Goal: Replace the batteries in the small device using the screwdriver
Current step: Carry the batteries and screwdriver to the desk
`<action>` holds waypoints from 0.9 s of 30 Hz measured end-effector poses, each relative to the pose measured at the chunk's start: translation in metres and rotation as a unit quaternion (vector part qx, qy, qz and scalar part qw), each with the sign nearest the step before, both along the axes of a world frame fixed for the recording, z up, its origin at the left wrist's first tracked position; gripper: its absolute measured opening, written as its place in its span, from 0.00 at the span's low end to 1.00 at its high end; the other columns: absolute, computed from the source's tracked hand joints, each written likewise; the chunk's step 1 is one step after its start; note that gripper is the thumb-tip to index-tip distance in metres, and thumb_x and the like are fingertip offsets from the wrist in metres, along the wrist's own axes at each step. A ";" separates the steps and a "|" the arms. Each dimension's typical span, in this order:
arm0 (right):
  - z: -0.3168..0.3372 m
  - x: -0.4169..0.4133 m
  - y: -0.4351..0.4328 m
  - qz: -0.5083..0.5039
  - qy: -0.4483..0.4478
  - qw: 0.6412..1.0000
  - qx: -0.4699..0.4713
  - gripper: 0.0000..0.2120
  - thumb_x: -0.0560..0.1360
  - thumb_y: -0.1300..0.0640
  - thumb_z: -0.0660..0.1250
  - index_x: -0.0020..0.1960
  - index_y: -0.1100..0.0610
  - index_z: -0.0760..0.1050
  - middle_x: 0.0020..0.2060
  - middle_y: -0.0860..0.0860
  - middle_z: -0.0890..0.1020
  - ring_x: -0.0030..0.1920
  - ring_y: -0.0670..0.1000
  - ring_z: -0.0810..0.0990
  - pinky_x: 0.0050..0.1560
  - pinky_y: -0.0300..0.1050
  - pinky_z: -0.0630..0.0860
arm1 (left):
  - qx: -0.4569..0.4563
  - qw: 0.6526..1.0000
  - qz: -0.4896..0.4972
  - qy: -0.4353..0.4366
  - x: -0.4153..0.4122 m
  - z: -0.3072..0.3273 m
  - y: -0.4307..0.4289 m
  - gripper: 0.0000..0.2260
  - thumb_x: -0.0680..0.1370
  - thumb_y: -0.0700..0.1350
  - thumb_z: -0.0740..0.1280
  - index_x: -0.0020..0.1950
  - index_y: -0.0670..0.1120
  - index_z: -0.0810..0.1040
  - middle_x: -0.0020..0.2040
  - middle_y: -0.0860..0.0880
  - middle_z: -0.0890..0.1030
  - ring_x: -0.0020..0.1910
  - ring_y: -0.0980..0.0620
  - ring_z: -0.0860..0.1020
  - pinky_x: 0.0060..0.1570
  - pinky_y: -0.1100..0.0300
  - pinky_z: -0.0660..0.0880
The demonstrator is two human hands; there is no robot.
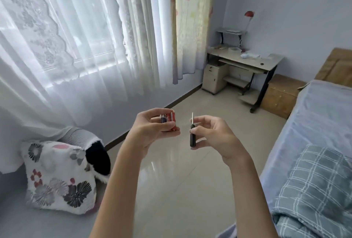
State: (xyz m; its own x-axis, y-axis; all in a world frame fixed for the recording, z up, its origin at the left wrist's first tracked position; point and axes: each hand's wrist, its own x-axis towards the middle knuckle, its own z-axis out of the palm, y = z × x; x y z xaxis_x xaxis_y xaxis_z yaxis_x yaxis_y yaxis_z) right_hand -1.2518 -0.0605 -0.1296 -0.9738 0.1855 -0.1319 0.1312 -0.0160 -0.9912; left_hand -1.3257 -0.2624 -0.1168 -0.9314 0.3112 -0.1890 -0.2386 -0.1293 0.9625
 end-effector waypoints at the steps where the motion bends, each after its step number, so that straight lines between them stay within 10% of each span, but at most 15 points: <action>1: 0.001 -0.008 0.013 -0.008 0.002 1.000 0.002 0.11 0.79 0.69 0.70 0.61 0.65 0.80 0.45 0.58 0.82 0.38 0.55 0.83 0.40 0.57 0.87 | 0.000 1.000 -0.006 0.003 -0.012 0.001 0.017 0.15 0.75 0.25 0.76 0.60 0.35 0.86 0.56 0.27 0.83 0.45 0.34 0.88 0.47 0.48 0.88; 19: -0.032 -0.161 0.163 -0.141 -0.019 0.990 -0.012 0.12 0.80 0.69 0.69 0.62 0.64 0.81 0.44 0.58 0.84 0.34 0.53 0.83 0.40 0.55 0.87 | -0.008 0.996 -0.089 -0.026 -0.200 -0.036 0.182 0.15 0.76 0.26 0.76 0.61 0.36 0.85 0.52 0.33 0.84 0.47 0.32 0.89 0.53 0.44 0.87; 27: 0.001 -0.360 0.240 -0.203 0.000 0.979 -0.009 0.12 0.81 0.70 0.66 0.64 0.65 0.79 0.44 0.58 0.84 0.34 0.55 0.83 0.37 0.51 0.86 | -0.025 0.990 -0.137 0.008 -0.421 -0.003 0.272 0.15 0.76 0.27 0.76 0.62 0.37 0.86 0.53 0.34 0.84 0.49 0.34 0.89 0.53 0.49 0.87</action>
